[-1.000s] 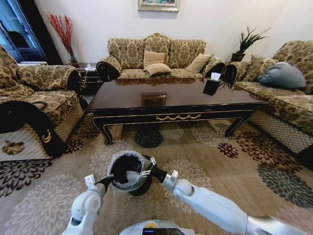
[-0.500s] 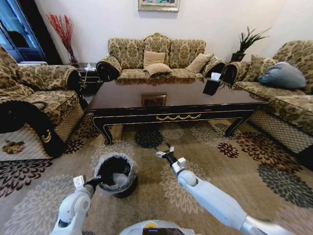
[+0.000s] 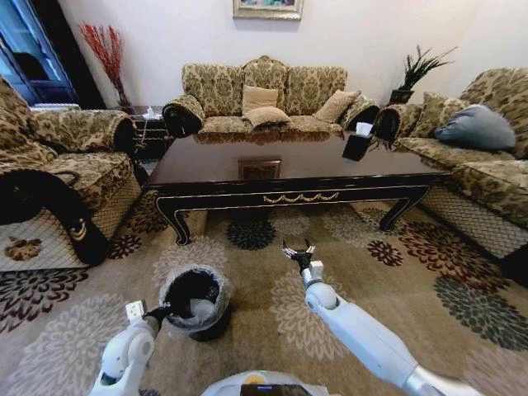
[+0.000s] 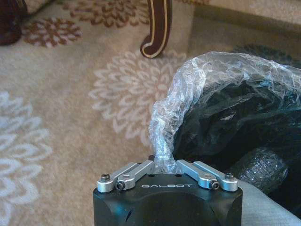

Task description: Move to the front of the table and pick up the trash from the floor, then place it into the trash bin.

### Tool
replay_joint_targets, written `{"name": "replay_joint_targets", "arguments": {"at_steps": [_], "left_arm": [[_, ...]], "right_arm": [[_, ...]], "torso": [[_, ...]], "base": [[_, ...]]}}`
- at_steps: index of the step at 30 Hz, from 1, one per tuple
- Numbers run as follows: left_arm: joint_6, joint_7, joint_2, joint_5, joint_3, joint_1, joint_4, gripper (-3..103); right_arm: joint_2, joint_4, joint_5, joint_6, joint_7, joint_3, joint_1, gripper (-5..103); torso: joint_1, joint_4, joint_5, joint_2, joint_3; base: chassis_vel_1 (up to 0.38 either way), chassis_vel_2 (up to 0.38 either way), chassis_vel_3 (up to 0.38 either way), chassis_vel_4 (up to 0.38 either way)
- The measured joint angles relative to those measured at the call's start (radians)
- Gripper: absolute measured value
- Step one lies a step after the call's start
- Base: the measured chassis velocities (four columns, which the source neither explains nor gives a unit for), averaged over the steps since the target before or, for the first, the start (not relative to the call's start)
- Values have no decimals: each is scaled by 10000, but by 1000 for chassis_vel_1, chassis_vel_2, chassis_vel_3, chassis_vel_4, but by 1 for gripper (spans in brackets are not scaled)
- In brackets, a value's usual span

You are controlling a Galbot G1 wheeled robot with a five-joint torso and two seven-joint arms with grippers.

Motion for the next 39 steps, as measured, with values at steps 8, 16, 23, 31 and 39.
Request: {"name": "replay_joint_targets", "arguments": {"at_steps": [8, 16, 23, 31, 39], "left_arm": [[-2, 210, 102, 593, 35, -185, 311, 2], [-313, 306, 108, 467, 57, -433, 657, -1], [-1091, 678, 228, 540, -6, -340, 379, 24], [-1255, 608, 430, 856, -440, 263, -1196, 46], [-3286, 706, 299, 2449, -862, 1482, -2671, 79]], "right_arm": [[-6, 53, -110, -10, 6, 129, -225, 100], [-50, 92, -384, 269, -528, 125, -270, 100], [114, -191, -733, 763, -1134, 193, -241, 100], [161, -115, -761, 971, -1573, 769, -401, 100], [-132, 1018, -684, 999, -1778, 1899, -1175, 100]], "torso": [[0, 1, 2, 0, 0], [0, 2, 6, 0, 0], [0, 1, 1, 0, 0], [0, 1, 1, 0, -1], [-1, 1, 1, 0, -1]], "base": [[0, 0, 0, 0], [0, 0, 0, 0], [0, 0, 0, 0], [0, 0, 0, 0], [0, 0, 0, 0]]}}
